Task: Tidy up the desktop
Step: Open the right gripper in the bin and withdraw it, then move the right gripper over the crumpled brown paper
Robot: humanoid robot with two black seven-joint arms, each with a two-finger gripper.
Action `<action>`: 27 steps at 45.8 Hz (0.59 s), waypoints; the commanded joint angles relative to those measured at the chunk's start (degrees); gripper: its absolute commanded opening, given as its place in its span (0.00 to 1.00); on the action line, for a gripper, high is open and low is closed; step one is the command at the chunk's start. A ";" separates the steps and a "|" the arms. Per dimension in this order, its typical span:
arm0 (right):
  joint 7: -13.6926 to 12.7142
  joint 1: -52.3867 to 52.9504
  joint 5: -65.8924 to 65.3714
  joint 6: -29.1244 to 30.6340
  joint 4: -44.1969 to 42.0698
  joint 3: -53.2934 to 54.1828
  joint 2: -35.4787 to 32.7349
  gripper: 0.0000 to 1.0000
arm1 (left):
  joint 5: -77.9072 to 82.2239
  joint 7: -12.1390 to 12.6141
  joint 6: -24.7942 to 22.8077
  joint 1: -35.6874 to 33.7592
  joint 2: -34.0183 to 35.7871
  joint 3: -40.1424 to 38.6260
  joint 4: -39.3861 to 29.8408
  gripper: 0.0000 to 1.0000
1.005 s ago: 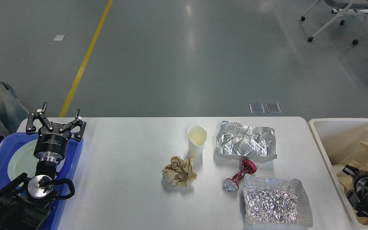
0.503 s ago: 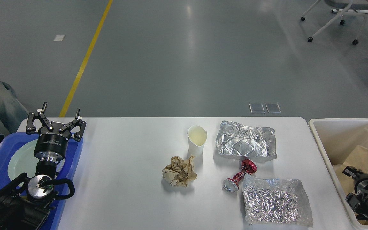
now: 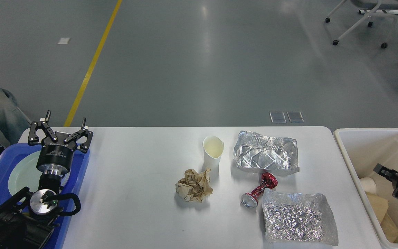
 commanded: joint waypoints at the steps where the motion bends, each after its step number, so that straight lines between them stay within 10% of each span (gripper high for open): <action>1: -0.22 12.39 -4.51 5.87 10.79 -6.55 -3.85 1.00 | 0.00 0.00 -0.01 -0.08 0.00 0.00 0.00 0.96; 18: -0.22 52.91 -4.08 50.69 30.05 -18.86 0.62 1.00 | 0.00 0.00 -0.01 0.10 0.00 0.00 0.00 0.96; 27: -0.22 66.18 3.38 60.97 34.44 -23.08 5.98 1.00 | 0.00 0.00 -0.01 0.10 0.00 0.00 0.00 0.96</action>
